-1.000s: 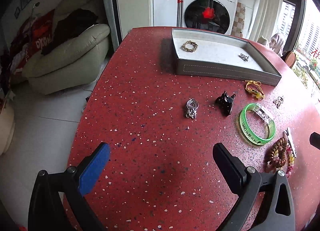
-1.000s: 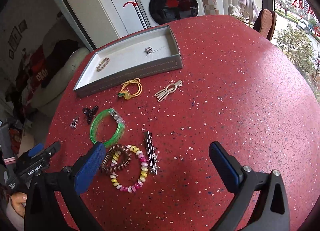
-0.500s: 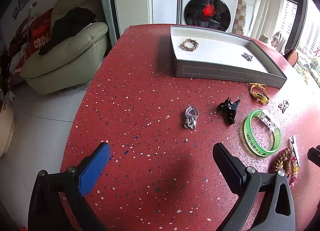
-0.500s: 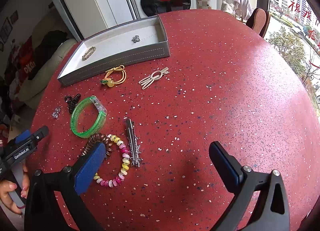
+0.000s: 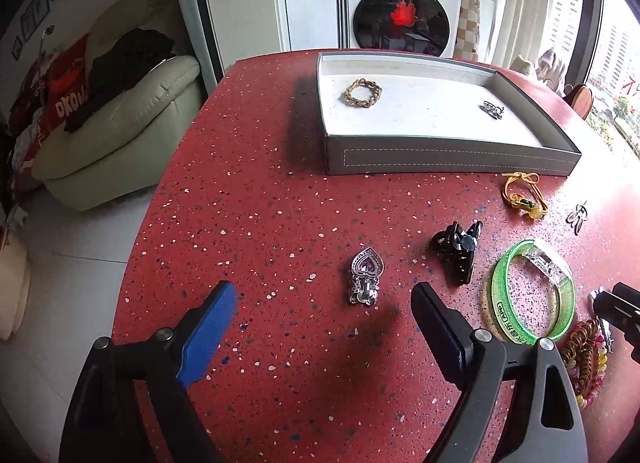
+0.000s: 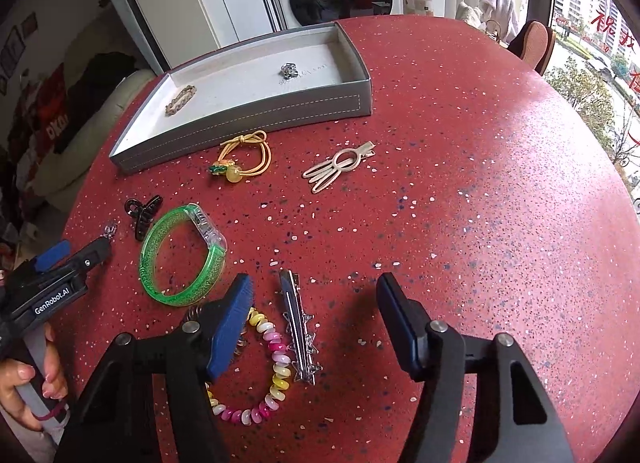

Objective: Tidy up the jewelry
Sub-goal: 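Grasp the silver heart pendant with the left tool while the right tool grasps the silver barrette, then carry the pendant into the tray with the left tool while the right tool carries the barrette, then lift both open tools out of the tray back over the table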

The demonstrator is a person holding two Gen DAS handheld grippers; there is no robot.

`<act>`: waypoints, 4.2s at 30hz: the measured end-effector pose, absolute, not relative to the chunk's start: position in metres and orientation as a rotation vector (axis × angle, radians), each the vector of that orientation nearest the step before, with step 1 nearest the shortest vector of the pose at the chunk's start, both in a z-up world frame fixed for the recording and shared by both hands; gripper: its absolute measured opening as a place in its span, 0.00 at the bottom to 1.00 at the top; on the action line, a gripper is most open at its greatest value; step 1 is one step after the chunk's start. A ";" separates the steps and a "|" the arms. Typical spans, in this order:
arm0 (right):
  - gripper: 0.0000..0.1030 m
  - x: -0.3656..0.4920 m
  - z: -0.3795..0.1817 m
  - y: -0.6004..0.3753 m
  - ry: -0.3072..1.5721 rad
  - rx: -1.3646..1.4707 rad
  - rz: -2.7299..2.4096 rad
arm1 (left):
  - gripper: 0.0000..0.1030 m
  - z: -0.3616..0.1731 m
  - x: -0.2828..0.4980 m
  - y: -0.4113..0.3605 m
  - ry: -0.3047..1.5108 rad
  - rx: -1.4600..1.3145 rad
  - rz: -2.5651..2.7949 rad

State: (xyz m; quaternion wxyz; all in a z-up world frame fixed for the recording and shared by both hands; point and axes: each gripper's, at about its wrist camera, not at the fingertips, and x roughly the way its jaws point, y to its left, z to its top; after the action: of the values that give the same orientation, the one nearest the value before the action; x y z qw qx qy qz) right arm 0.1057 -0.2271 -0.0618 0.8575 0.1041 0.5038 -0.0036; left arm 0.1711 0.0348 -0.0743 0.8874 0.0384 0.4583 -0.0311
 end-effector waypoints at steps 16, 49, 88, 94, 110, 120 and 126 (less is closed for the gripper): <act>0.28 0.102 -0.063 -0.208 1.039 0.040 -0.033 | 0.61 -0.078 0.171 0.022 0.941 0.078 -0.143; 0.11 0.117 -0.001 -0.254 0.903 0.329 0.123 | 0.33 -0.006 0.170 0.034 0.836 -0.052 -0.283; 0.11 0.319 -0.055 -0.263 1.054 0.309 0.085 | 0.33 -0.056 0.351 -0.057 0.934 0.133 -0.233; 0.11 0.318 -0.062 -0.254 1.062 0.256 0.080 | 0.33 -0.071 0.352 -0.059 0.952 0.169 -0.200; 0.43 0.300 -0.041 -0.250 0.999 0.299 0.117 | 0.34 -0.069 0.346 -0.050 0.970 0.136 -0.183; 0.45 0.278 -0.020 -0.252 0.957 0.342 0.129 | 0.53 -0.048 0.338 -0.041 0.930 0.093 -0.197; 0.46 0.266 -0.015 -0.250 0.957 0.342 0.133 | 1.00 -0.034 0.328 -0.033 0.892 0.082 -0.171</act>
State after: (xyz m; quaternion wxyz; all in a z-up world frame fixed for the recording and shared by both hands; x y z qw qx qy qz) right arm 0.2663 -0.2499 -0.0152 0.8716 0.1635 0.4579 0.0636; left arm 0.3277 -0.0334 -0.0340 0.8977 0.0398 0.4308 -0.0827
